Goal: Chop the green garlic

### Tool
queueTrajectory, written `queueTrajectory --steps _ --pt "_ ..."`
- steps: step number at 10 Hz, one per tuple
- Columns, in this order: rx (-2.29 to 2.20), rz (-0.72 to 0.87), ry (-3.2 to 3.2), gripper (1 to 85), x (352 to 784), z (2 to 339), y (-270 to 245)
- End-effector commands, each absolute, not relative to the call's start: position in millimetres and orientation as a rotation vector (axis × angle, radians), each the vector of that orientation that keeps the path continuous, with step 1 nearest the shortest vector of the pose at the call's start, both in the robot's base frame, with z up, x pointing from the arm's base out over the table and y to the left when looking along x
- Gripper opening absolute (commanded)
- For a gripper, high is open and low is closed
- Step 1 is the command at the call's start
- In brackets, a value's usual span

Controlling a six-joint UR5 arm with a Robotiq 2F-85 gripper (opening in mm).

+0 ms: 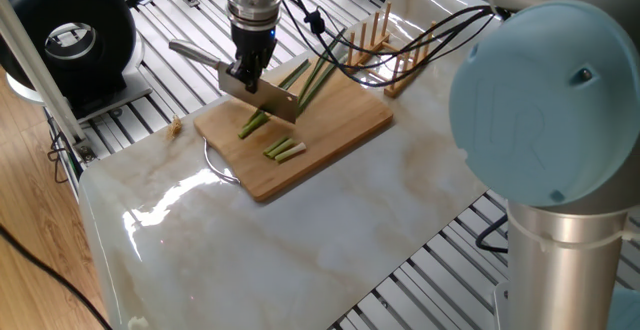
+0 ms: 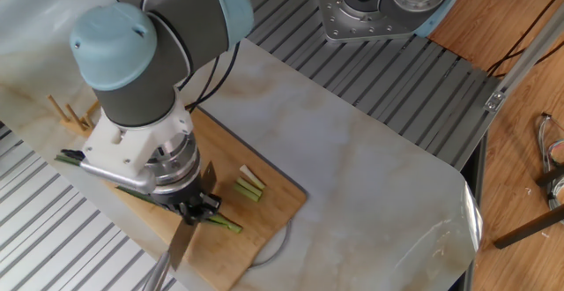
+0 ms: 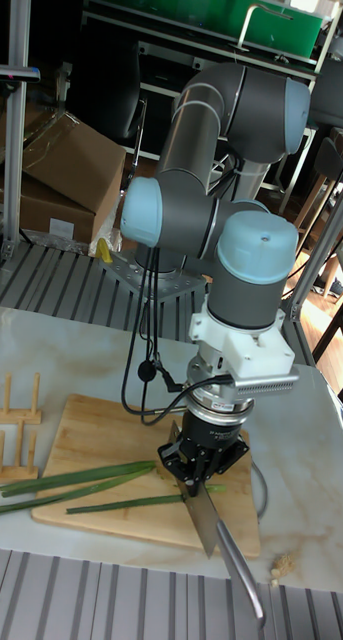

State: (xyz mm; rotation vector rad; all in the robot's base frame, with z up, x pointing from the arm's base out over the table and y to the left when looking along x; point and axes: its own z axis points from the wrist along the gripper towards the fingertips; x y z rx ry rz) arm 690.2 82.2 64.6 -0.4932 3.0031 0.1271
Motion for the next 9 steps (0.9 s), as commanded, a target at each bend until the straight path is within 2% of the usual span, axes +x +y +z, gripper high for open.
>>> queueTrajectory --steps 1,4,7,9 --pt "-0.447 0.14 3.011 1.3 688 57 83" --pt "-0.478 0.145 3.022 1.3 683 55 82" --pt "-0.673 0.145 3.045 1.3 669 74 73" --pt "-0.652 0.137 3.034 1.3 673 59 78"
